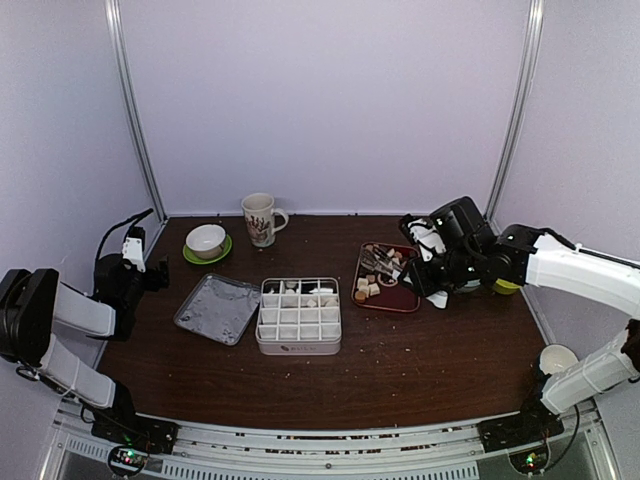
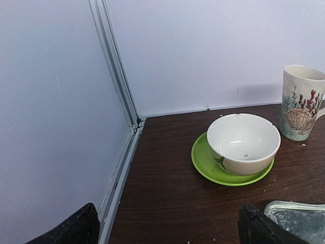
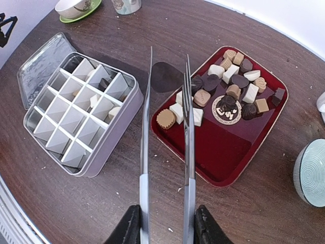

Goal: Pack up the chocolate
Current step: Place the fake chocolate in the empty pocket of the box.

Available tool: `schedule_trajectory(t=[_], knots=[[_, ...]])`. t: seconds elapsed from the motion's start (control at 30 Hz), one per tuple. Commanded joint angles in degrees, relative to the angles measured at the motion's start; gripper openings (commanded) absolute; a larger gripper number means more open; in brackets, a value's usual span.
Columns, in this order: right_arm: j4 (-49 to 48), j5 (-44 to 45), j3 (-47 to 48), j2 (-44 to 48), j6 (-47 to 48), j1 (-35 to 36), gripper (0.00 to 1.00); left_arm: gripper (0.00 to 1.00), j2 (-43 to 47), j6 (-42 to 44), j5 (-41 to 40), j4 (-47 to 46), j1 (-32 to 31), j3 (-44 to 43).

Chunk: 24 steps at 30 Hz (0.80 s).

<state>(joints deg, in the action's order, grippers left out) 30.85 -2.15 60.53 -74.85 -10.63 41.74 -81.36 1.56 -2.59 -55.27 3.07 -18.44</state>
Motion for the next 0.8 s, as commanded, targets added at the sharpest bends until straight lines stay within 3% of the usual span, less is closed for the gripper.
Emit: schedule_trajectory(t=[0.0, 0.77], knots=[[-3.35, -3.8, -0.29, 2.25, 0.65, -0.25, 0.23, 0.98, -0.29, 0.2, 0.32, -1.33, 0.41, -1.16], [-8.35, -13.67, 1.32, -2.56, -0.46, 2.27, 0.22, 0.98, -0.27, 0.2, 0.39, -1.34, 0.43, -1.21]])
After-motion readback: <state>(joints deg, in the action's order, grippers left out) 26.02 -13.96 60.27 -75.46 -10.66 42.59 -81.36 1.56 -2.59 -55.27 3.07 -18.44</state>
